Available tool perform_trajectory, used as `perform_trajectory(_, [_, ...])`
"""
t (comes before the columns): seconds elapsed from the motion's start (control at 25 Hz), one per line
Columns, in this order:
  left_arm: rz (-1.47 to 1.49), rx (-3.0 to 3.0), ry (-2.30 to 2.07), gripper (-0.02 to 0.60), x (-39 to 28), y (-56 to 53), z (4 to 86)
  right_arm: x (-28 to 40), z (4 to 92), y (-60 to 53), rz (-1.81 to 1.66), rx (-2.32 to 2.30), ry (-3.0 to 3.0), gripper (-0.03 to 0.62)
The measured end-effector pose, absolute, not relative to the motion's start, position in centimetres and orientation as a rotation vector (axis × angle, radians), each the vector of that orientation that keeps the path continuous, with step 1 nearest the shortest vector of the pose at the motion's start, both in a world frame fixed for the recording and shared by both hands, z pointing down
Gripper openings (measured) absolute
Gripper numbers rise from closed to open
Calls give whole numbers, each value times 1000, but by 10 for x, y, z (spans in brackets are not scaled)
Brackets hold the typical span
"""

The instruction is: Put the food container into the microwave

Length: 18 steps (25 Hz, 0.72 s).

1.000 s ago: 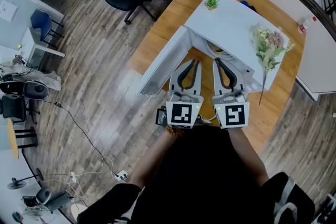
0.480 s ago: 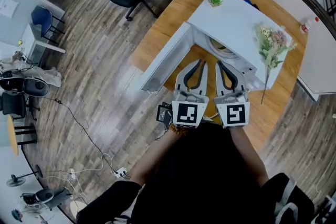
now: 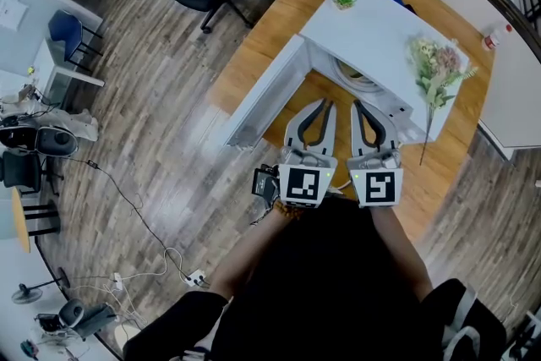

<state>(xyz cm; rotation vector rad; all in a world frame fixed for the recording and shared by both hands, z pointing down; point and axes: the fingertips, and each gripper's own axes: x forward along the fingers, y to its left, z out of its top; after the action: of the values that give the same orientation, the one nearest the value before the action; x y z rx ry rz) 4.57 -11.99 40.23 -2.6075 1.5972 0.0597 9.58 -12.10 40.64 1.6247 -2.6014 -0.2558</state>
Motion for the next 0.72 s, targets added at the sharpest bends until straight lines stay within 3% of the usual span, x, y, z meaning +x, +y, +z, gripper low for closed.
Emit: perform_trajectory(0.72, [119,-2628,1598,49,49,-116,395,98,407,-113,-246,1624,-2593,5])
